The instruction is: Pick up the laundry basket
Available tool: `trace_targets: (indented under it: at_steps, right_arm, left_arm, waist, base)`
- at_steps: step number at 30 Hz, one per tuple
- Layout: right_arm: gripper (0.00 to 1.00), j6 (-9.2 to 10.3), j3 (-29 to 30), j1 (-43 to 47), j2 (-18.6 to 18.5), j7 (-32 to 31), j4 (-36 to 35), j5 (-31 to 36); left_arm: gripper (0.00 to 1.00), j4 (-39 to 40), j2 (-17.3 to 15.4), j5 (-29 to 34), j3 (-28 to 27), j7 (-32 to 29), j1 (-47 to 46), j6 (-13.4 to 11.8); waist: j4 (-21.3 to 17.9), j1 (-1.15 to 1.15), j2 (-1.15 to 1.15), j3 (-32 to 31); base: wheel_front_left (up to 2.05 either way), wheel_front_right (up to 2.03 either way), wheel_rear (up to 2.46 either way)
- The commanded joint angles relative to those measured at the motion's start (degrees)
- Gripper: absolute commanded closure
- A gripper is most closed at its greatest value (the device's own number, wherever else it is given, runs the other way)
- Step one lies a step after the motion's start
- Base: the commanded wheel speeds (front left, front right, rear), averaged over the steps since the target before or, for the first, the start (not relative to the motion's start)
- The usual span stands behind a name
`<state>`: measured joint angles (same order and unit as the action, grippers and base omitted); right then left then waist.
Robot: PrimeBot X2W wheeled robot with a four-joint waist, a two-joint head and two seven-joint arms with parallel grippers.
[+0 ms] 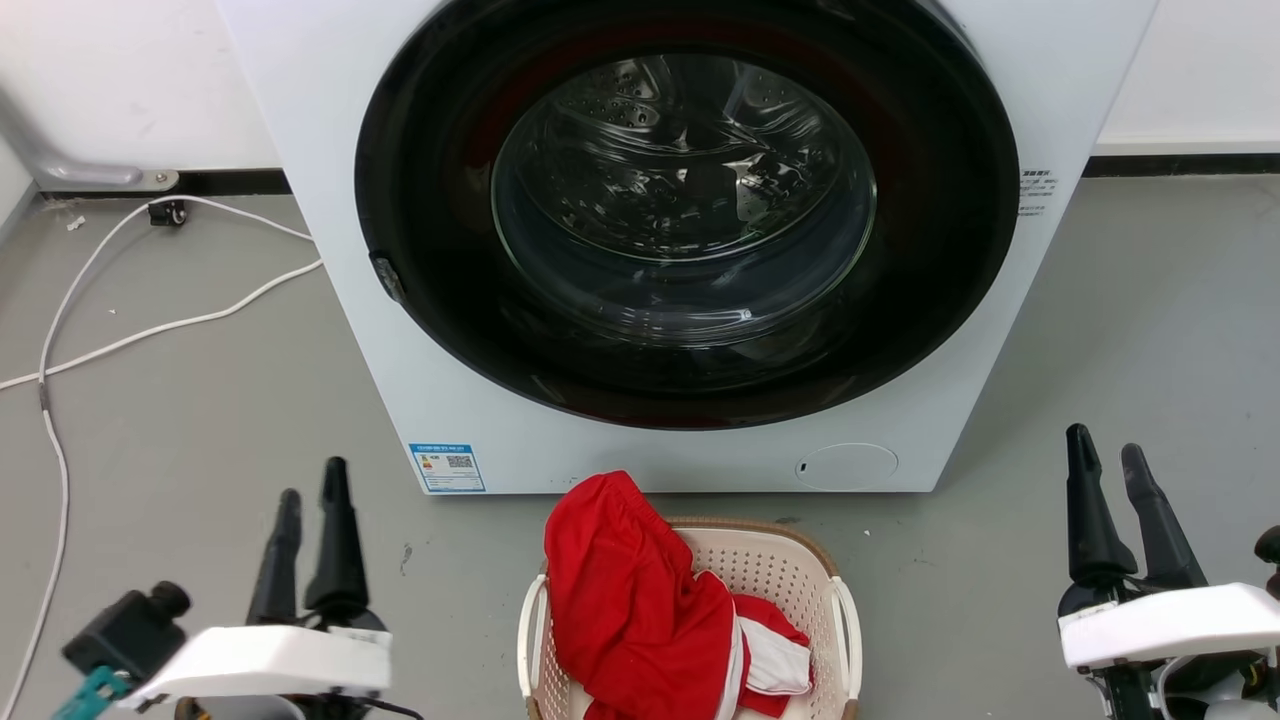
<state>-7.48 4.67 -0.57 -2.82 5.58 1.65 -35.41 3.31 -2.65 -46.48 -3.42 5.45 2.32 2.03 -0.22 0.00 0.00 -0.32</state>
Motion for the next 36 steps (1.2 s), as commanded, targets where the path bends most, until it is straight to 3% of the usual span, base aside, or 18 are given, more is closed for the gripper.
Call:
trace_targets:
  at_steps: [1,9,15,36]
  right_arm:
    - [0.0,-0.01,-0.4,0.2,-0.1,0.7,-1.5,3.1]
    - [0.0,-0.01,-0.6,1.2,-0.1,1.8,-2.1,9.8]
    - [0.0,-0.01,-0.7,1.7,-0.1,2.8,-2.2,14.5]
    - [0.0,-0.01,-1.3,3.8,-0.1,5.7,-1.6,27.8]
  left_arm:
    - [0.0,1.5,-0.2,3.5,1.4,0.7,0.4,0.4]
    - [0.0,2.1,-0.3,13.4,5.5,1.9,1.0,0.3]
    - [0.0,2.2,-1.6,18.9,8.9,2.9,1.4,-1.4]
    - [0.0,1.1,-7.3,31.2,19.4,5.8,1.7,-9.9]
  waist:
    - [0.0,0.0,0.0,0.0]
    - [-0.2,0.0,0.0,-0.1]
    - [-0.3,0.0,0.0,-0.1]
    - [-0.6,0.0,0.0,-0.5]
  base:
    - [0.0,0.0,0.0]
    - [0.0,0.0,0.0]
    - [0.0,0.0,0.0]
    - [0.0,0.0,0.0]
